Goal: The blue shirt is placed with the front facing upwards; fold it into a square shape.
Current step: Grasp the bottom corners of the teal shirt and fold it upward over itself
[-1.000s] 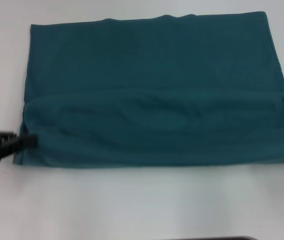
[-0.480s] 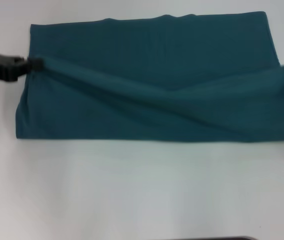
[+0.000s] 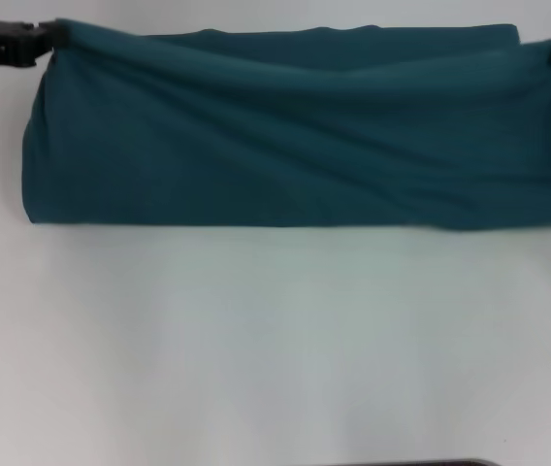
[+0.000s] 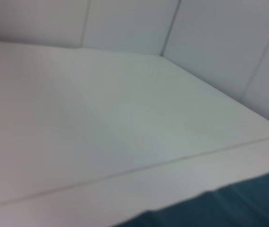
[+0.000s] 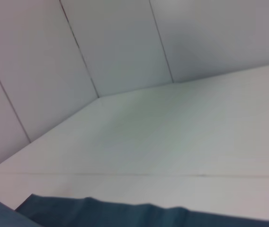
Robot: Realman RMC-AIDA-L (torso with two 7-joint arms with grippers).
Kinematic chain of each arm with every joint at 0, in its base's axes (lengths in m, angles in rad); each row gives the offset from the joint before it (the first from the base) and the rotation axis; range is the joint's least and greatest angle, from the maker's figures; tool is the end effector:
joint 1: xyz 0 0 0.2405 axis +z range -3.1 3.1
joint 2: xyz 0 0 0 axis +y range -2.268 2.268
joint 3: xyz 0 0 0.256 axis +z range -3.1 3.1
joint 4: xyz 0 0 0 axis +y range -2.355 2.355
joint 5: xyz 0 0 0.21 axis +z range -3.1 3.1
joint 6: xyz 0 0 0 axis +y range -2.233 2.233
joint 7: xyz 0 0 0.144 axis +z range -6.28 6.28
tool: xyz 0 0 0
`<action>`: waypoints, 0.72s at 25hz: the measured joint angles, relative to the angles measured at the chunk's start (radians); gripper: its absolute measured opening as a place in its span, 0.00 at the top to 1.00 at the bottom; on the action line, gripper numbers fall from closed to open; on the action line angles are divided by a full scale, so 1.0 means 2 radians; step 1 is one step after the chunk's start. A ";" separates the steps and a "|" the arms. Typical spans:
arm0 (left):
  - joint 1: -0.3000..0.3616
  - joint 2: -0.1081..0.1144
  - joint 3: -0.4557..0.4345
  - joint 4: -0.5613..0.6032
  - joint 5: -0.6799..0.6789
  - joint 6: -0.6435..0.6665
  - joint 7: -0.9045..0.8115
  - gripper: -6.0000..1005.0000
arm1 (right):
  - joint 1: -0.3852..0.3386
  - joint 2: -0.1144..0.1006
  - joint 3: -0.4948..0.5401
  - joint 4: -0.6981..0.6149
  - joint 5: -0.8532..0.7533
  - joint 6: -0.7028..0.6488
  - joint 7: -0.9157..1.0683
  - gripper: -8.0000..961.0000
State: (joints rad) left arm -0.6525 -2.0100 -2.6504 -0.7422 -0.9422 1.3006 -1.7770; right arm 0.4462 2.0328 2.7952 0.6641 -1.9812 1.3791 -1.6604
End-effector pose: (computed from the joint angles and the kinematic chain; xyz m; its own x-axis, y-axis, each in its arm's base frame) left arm -0.2787 0.4015 0.0684 0.6565 0.5276 0.5391 0.7435 -0.5733 -0.3444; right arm 0.3391 0.3357 0.0740 0.5782 -0.4023 -0.7098 -0.7867 -0.5057 -0.3542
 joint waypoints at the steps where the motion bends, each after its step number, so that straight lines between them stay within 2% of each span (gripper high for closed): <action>1: -0.003 0.000 0.001 0.000 -0.001 -0.007 0.000 0.99 | 0.005 0.000 0.000 0.000 0.002 -0.006 0.000 0.97; 11: -0.032 -0.001 0.010 0.024 -0.006 -0.089 0.004 0.99 | 0.048 0.005 -0.018 0.000 0.010 -0.077 -0.005 0.97; 18: -0.041 -0.011 0.037 0.031 -0.007 -0.156 0.005 0.99 | 0.063 0.013 -0.059 -0.007 0.013 -0.141 -0.009 0.95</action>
State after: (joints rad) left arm -0.7339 -2.0318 -2.5770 -0.6792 -0.9558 0.9877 -1.7664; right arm 0.5730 2.0580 2.6778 0.6501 -1.9560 1.0979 -1.6780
